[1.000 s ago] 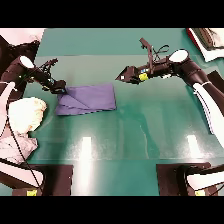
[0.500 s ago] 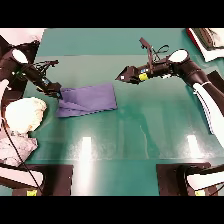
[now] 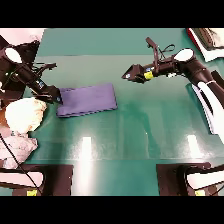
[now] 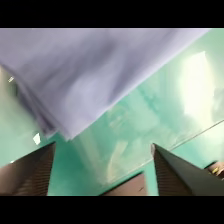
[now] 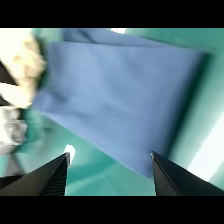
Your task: Fold the shirts.
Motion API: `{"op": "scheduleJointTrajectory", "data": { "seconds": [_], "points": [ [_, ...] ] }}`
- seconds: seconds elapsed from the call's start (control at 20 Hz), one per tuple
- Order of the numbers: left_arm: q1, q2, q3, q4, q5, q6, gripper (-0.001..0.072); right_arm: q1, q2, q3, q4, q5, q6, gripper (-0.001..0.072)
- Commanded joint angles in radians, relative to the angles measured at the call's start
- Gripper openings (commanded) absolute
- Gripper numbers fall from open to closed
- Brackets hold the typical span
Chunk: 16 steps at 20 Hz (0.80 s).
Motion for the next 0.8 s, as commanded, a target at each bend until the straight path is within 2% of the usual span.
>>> {"op": "scheduleJointTrajectory", "data": {
  "seconds": [0.0,0.05,0.1,0.2,0.4,0.65,0.75],
  "points": [
    [0.000,0.005,-0.003,-0.186,0.090,-0.019,0.0244,-0.020,-0.003,-0.030,-0.183,0.003,0.080,0.0574],
    [0.000,0.005,-0.003,-0.254,0.116,0.002,0.0034,-0.018,-0.014,-0.046,-0.180,0.005,0.080,0.0575],
    [0.000,0.005,-0.003,-0.319,0.146,0.009,0.0030,-0.013,-0.034,-0.055,-0.174,0.005,0.080,0.0579],
    [-0.003,0.005,0.003,-0.370,0.193,0.009,0.0029,-0.005,-0.095,-0.053,-0.141,0.006,0.079,0.0700],
    [-0.037,0.005,0.047,-0.332,0.250,0.006,0.0028,0.011,-0.249,-0.014,0.026,0.006,0.051,0.0707],
    [-0.112,0.005,0.170,-0.109,0.304,-0.056,0.0028,0.124,-0.391,0.147,0.061,0.006,0.051,0.0703],
    [-0.138,0.005,0.206,-0.079,0.306,-0.055,0.0028,0.175,-0.431,0.205,0.063,-0.002,0.052,0.0699]
  ]
}}
